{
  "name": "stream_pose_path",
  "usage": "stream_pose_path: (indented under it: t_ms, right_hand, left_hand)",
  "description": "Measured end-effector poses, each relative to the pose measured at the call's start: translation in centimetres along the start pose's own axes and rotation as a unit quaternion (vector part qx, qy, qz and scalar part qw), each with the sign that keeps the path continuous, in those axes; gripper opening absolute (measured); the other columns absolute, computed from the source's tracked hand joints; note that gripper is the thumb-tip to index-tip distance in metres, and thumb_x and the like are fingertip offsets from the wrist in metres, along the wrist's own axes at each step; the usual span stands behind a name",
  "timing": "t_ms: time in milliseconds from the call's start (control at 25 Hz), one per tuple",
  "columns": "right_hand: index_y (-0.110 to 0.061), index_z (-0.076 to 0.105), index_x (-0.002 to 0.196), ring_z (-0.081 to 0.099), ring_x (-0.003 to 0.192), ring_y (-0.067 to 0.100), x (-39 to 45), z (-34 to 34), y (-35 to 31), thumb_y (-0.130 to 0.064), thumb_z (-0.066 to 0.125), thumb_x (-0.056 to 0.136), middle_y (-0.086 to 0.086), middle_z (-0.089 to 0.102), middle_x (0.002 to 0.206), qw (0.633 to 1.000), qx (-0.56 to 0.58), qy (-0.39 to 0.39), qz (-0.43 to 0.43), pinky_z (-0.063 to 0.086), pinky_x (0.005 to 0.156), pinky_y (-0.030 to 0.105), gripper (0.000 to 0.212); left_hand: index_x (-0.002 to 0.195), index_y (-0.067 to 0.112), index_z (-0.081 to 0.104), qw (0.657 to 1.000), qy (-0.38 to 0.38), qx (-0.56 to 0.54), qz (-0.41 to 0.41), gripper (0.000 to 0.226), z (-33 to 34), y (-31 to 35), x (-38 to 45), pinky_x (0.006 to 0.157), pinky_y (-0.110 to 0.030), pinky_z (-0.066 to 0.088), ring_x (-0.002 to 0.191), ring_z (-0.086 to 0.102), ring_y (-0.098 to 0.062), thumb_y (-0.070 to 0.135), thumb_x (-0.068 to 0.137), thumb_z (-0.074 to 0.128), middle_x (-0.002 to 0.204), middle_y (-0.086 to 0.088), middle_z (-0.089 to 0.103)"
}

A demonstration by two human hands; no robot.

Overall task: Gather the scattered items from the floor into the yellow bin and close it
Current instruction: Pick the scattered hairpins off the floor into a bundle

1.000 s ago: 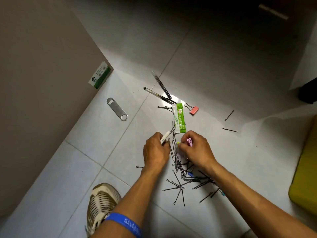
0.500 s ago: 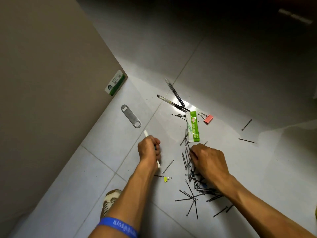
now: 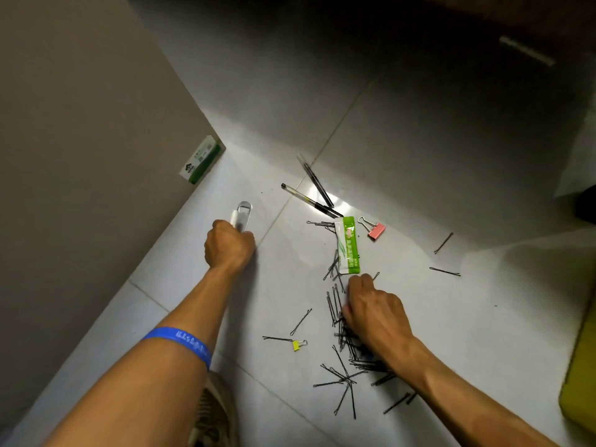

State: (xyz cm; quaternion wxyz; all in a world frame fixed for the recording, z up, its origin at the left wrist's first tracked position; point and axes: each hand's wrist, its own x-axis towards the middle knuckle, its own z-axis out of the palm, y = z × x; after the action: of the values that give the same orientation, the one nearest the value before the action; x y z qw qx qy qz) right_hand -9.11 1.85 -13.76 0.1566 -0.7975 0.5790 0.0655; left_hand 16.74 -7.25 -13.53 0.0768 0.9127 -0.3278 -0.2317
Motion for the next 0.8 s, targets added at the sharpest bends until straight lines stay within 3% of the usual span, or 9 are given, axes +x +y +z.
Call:
stream_pose_path:
  t_ms: [120, 160, 280, 400, 520, 600, 680, 720, 800]
  right_hand:
    - [-0.015, 0.059, 0.091, 0.061, 0.063, 0.018, 0.0, 0.0, 1.2, -0.025, 0.054, 0.088, 0.0, 0.061, 0.085, 0.982, 0.166, 0.002, 0.085, 0.044, 0.051, 0.031, 0.011]
    - [-0.018, 0.063, 0.084, 0.061, 0.064, 0.011, 0.1, -0.1, 1.7, -0.023, 0.057, 0.086, -0.004, 0.065, 0.08, 0.946, 0.295, 0.008, 0.137, 0.047, 0.054, 0.024, 0.007]
    - [-0.015, 0.073, 0.072, 0.055, 0.054, 0.014, 0.8, -0.6, 2.8, -0.006, 0.057, 0.083, 0.008, 0.065, 0.069, 0.722, 0.637, -0.004, 0.269, 0.042, 0.047, 0.021, 0.022]
    - [-0.008, 0.066, 0.064, 0.035, 0.041, 0.016, 1.0, -1.9, 3.1, 0.0, 0.046, 0.072, 0.012, 0.043, 0.066, 0.479, 0.837, -0.047, 0.262, 0.029, 0.041, 0.019, 0.023]
    - [-0.01, 0.058, 0.063, 0.042, 0.046, 0.017, 1.2, -3.0, 3.6, -0.013, 0.047, 0.07, 0.009, 0.051, 0.07, 0.354, 0.909, -0.078, 0.207, 0.034, 0.042, 0.019, 0.013]
    - [-0.013, 0.059, 0.066, 0.053, 0.054, 0.019, 1.5, -3.4, 3.8, -0.02, 0.053, 0.077, 0.008, 0.063, 0.078, 0.349, 0.908, -0.097, 0.21, 0.039, 0.044, 0.022, 0.015]
    - [-0.016, 0.06, 0.066, 0.055, 0.054, 0.017, 2.3, -3.6, 4.0, -0.029, 0.062, 0.086, 0.005, 0.062, 0.072, 0.39, 0.883, -0.112, 0.235, 0.04, 0.043, 0.023, 0.024]
    - [-0.017, 0.062, 0.066, 0.053, 0.05, 0.015, 2.8, -3.6, 4.2, -0.033, 0.066, 0.087, 0.003, 0.06, 0.067, 0.459, 0.845, -0.097, 0.258, 0.04, 0.042, 0.023, 0.026]
    - [-0.02, 0.066, 0.07, 0.055, 0.047, 0.01, 3.9, -3.4, 4.9, -0.038, 0.07, 0.086, -0.002, 0.063, 0.069, 0.659, 0.691, -0.005, 0.297, 0.044, 0.042, 0.023, 0.024]
  left_hand:
    - [0.1, 0.012, 0.048, 0.991, -0.055, 0.078, 0.092, 0.034, 0.4, -0.4, -1.4, 0.063, -0.031, 0.04, 0.072, 0.052, -0.024, 0.029, 0.079, 0.069, 0.088, -0.004, 0.055]
    - [0.1, 0.014, 0.047, 0.987, -0.075, 0.095, 0.109, 0.038, 0.5, -0.3, -1.8, 0.063, -0.031, 0.041, 0.072, 0.052, -0.023, 0.033, 0.076, 0.07, 0.086, -0.003, 0.054]
    - [0.102, 0.014, 0.044, 0.976, -0.13, 0.12, 0.124, 0.049, 0.7, -0.2, -2.7, 0.067, -0.031, 0.041, 0.079, 0.053, -0.025, 0.04, 0.071, 0.072, 0.091, -0.004, 0.052]
    - [0.1, 0.016, 0.049, 0.966, -0.143, 0.155, 0.148, 0.049, 0.7, -0.1, -2.5, 0.063, -0.029, 0.041, 0.077, 0.056, -0.024, 0.048, 0.069, 0.069, 0.089, -0.003, 0.056]
    - [0.089, 0.019, 0.055, 0.95, -0.171, 0.186, 0.183, 0.034, 1.0, -0.2, -3.0, 0.05, -0.024, 0.034, 0.064, 0.054, -0.015, 0.042, 0.069, 0.07, 0.075, 0.002, 0.054]
    - [0.076, 0.018, 0.053, 0.952, -0.175, 0.164, 0.191, 0.019, 1.7, -0.6, -3.9, 0.048, -0.024, 0.033, 0.061, 0.054, -0.018, 0.034, 0.073, 0.064, 0.07, 0.001, 0.054]
    - [0.065, 0.015, 0.05, 0.966, -0.165, 0.094, 0.176, 0.021, 2.4, -0.7, -5.0, 0.048, -0.026, 0.034, 0.059, 0.054, -0.025, 0.029, 0.076, 0.06, 0.063, -0.001, 0.054]
    - [0.06, 0.014, 0.048, 0.973, -0.157, 0.043, 0.165, 0.023, 2.6, -0.5, -5.5, 0.048, -0.027, 0.034, 0.057, 0.052, -0.027, 0.028, 0.076, 0.058, 0.058, -0.001, 0.053]
    - [0.061, 0.015, 0.046, 0.977, -0.138, -0.058, 0.149, 0.019, 3.3, 0.3, -6.7, 0.048, -0.029, 0.033, 0.056, 0.049, -0.026, 0.027, 0.073, 0.053, 0.057, 0.0, 0.051]
